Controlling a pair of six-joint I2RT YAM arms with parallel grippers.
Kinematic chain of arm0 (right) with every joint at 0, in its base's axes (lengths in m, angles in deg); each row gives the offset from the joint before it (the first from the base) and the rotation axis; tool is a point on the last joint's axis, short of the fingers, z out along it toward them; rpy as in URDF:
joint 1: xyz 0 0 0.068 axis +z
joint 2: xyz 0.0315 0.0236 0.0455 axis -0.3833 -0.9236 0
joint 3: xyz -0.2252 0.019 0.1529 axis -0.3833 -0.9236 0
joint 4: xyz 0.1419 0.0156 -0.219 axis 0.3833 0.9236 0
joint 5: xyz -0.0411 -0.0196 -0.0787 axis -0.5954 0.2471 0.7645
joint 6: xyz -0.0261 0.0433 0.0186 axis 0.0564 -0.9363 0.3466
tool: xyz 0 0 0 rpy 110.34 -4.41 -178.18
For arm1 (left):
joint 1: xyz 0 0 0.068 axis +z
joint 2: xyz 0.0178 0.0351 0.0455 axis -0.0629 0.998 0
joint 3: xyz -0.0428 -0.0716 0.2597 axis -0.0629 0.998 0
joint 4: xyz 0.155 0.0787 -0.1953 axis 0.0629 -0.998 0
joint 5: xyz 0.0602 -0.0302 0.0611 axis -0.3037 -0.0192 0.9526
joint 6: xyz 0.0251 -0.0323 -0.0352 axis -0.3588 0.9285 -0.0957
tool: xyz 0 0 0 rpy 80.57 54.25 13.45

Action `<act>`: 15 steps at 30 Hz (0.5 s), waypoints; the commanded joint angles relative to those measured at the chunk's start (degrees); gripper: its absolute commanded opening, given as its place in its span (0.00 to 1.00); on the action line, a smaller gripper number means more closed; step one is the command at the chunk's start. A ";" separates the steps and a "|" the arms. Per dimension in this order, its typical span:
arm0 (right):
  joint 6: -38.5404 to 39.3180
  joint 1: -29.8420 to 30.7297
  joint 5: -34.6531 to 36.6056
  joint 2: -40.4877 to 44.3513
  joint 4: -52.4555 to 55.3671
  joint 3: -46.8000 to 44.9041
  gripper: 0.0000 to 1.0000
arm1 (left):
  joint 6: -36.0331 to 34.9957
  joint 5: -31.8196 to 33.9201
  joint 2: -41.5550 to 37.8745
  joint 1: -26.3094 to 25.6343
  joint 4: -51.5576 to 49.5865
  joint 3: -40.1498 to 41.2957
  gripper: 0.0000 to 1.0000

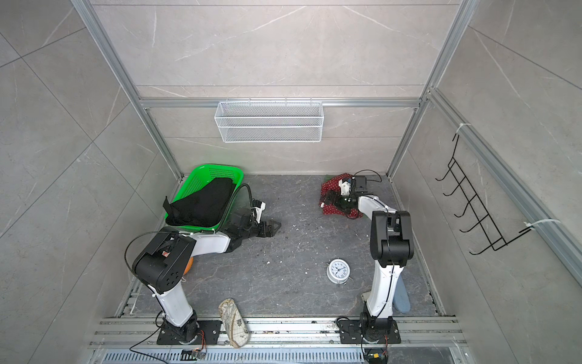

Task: Fold and stack skirts
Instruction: Smooth out the skirt on the skirt.

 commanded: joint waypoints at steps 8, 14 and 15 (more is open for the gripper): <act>1.09 -0.28 0.77 6.09 1.29 -3.35 1.00 | -2.07 0.56 -2.82 -0.30 0.42 -0.21 0.91; 1.01 -0.78 8.96 12.78 0.75 -3.87 1.00 | -2.87 1.11 -3.92 -0.30 -0.40 -0.14 0.91; 0.98 -1.17 10.40 13.33 1.19 -3.93 1.00 | -2.87 1.14 -4.08 -0.30 -0.39 -0.08 0.91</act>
